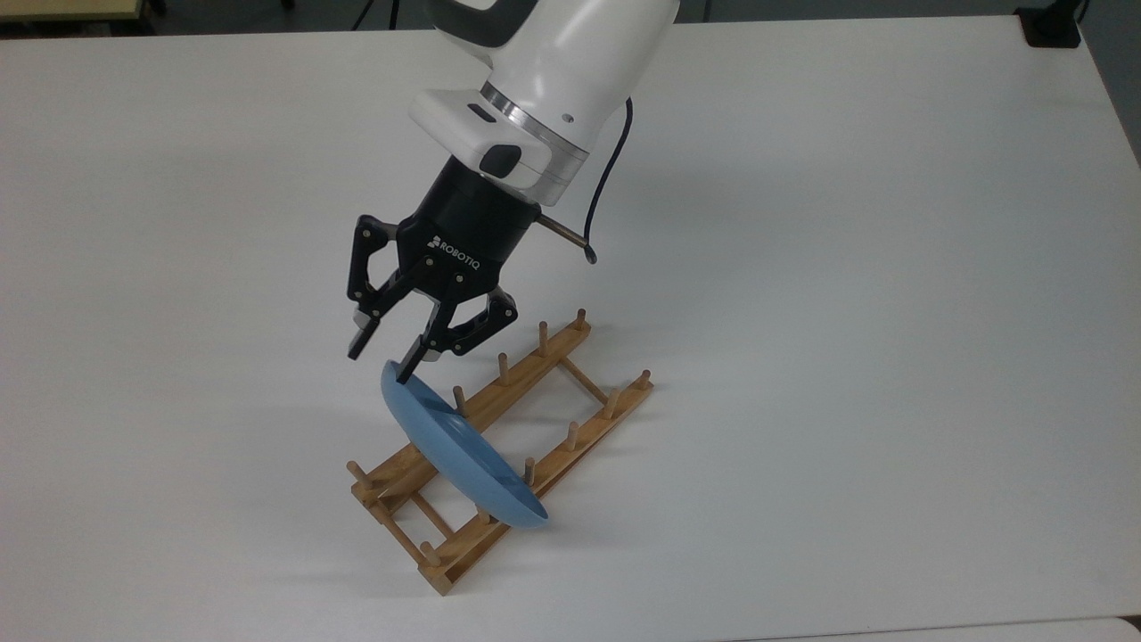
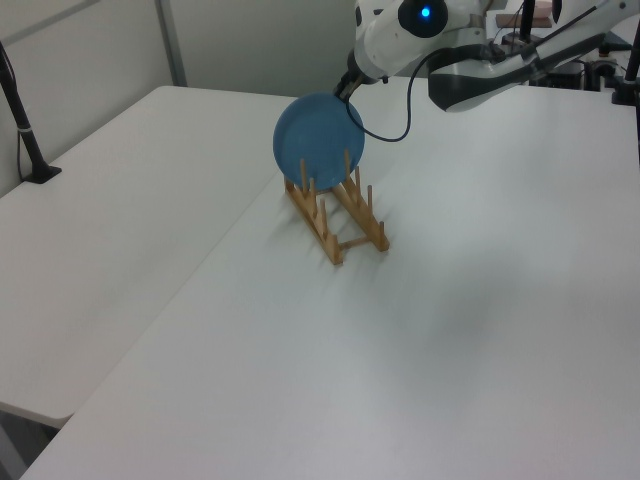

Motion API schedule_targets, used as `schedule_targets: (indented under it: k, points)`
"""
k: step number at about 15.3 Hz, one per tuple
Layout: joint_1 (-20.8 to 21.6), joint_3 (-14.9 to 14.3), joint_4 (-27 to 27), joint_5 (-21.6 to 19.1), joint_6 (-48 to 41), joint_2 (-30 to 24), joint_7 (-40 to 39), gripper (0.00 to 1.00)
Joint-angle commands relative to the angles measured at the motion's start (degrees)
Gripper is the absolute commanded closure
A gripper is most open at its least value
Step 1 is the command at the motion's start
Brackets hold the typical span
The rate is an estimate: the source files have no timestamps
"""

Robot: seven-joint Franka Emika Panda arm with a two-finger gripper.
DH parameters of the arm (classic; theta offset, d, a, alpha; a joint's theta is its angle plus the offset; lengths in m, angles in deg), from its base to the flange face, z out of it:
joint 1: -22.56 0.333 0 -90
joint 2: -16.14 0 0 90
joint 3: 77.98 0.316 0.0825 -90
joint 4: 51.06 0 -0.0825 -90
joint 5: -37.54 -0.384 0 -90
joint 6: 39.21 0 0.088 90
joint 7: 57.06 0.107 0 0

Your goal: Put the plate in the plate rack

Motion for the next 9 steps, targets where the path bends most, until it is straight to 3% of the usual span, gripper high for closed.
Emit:
schedule_targets:
  k: [1, 4, 9]
  points:
    - [0.22, -0.41, -0.3, 0.03, 0.68, -0.75, 1.26, 0.04]
    - [0.31, -0.41, -0.39, -6.19, 0.42, -2.5, 1.35, 0.0]
    - [0.22, -0.41, 0.05, -24.98, -2.82, -6.55, -2.06, 0.0]
